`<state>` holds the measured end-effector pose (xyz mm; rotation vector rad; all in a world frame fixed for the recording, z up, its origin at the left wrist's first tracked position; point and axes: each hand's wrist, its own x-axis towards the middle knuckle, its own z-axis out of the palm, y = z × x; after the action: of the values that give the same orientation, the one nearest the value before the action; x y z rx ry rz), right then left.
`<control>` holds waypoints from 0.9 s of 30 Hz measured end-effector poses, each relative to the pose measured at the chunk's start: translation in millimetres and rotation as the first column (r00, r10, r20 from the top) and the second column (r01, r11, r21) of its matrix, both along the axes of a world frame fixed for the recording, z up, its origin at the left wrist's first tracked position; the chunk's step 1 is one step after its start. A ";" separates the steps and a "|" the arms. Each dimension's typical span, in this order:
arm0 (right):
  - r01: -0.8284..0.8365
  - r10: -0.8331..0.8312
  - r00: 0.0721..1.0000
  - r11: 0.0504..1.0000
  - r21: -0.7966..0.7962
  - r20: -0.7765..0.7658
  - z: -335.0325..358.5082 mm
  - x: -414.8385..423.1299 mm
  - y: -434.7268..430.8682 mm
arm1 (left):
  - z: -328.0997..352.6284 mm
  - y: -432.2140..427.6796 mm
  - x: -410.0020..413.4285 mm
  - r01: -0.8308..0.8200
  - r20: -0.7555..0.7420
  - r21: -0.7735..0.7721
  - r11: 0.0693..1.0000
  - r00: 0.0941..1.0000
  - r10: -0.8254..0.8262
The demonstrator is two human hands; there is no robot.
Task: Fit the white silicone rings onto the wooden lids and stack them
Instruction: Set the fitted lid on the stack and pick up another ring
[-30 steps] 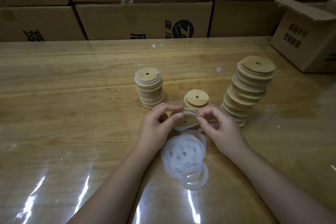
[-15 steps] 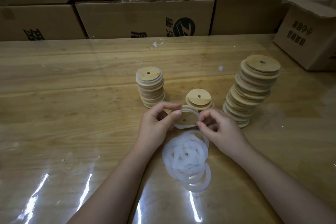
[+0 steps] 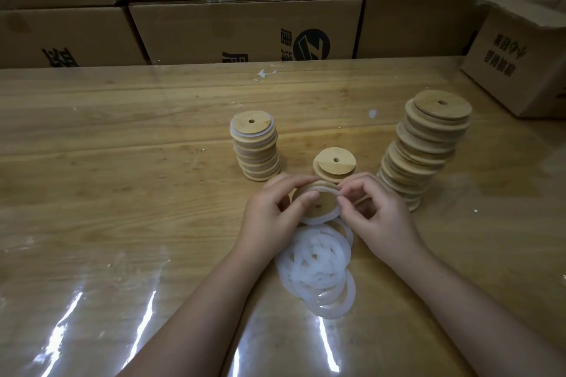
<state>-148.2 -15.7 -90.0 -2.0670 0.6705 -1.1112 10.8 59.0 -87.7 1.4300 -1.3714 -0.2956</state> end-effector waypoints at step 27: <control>-0.003 0.028 0.992 0.979 0.205 -0.122 -3.7 -0.3 -4.2 | -1.8 -3.0 4.9 -0.042 -0.097 0.043 0.998 0.994 0.046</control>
<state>-148.4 -19.9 -93.8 -1.9713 0.7939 -0.8708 15.7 56.0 -89.6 1.4587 -1.2591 -0.3623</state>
